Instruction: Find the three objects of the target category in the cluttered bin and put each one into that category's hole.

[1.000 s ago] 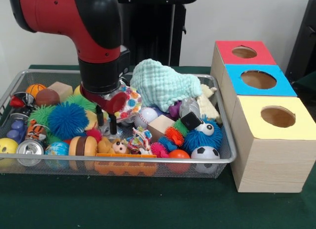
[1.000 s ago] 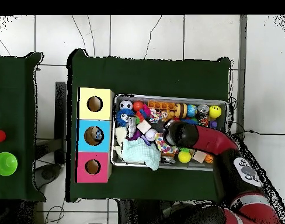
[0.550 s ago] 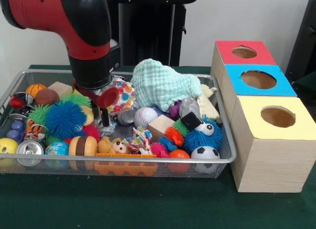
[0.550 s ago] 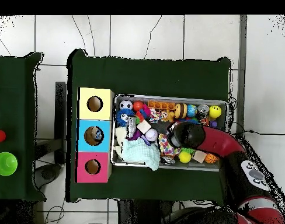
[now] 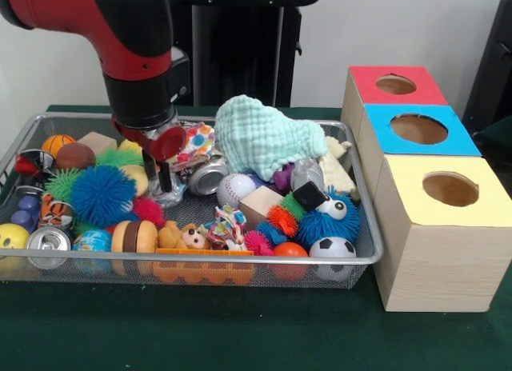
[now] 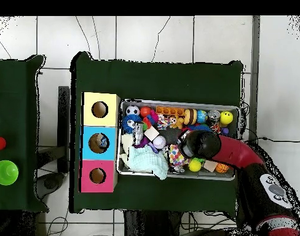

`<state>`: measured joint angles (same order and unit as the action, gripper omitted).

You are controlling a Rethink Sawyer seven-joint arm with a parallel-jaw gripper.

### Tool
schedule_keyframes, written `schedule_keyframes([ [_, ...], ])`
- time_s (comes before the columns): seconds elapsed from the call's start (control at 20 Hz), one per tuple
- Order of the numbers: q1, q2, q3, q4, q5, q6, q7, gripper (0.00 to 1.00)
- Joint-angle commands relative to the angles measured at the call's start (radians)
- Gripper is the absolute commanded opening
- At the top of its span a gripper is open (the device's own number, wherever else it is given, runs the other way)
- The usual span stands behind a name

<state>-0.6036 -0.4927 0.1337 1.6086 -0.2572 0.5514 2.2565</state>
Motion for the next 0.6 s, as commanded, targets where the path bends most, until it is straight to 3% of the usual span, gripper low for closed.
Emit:
schedule_keyframes([
  [0.05,-0.004,-0.060,0.027,0.076,-0.059,0.118,-0.121,0.00],
  [0.3,0.017,-0.104,0.020,0.126,-0.049,0.118,-0.087,0.00],
  [0.6,0.049,-0.128,0.010,0.125,-0.036,0.152,-0.063,0.00],
])
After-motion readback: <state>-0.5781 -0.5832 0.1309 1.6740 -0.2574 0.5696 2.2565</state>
